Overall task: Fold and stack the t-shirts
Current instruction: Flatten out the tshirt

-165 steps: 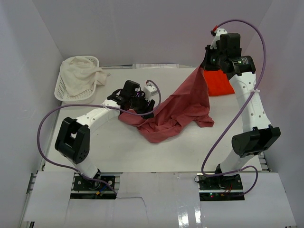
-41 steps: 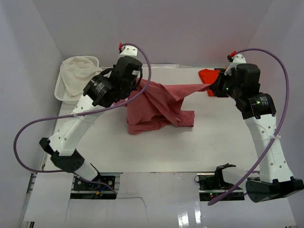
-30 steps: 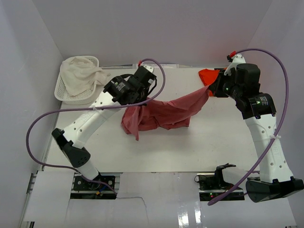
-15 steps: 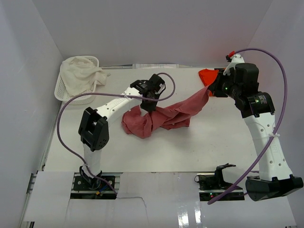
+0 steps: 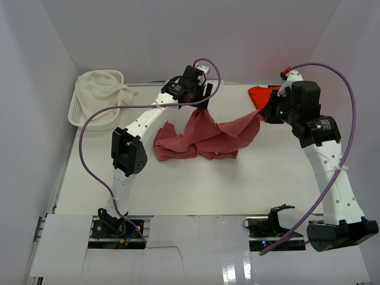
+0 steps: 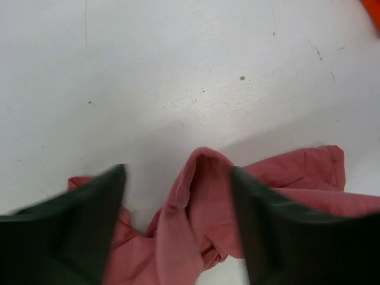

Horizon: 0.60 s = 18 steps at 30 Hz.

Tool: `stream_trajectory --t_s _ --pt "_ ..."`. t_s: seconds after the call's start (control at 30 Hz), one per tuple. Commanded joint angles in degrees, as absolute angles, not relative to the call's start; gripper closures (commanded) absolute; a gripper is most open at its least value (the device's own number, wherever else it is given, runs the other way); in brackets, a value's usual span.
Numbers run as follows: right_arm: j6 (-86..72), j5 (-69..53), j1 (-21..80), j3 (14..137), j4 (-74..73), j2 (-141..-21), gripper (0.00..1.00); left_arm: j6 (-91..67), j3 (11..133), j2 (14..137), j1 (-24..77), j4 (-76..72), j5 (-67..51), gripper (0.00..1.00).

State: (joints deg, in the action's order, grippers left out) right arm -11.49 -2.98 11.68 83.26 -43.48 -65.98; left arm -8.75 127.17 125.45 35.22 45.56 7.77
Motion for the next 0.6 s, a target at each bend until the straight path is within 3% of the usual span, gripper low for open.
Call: stream_trajectory --t_s 0.0,0.1,0.27,0.57 --pt "-10.81 -2.64 11.60 82.79 -41.48 -64.42 0.92 -8.79 125.08 126.39 35.60 44.47 6.24 0.02" --pt "-10.72 -2.99 11.60 82.71 -41.48 -64.51 0.92 -10.37 120.67 124.45 35.60 43.77 10.18 0.02" --pt "-10.64 -3.16 11.60 81.83 -41.22 -64.25 0.92 -11.43 108.65 108.93 35.60 38.07 17.13 0.02" --pt "-10.72 -4.04 11.60 79.63 -40.08 -63.72 0.92 -7.92 82.32 79.94 38.76 35.51 9.60 0.02"
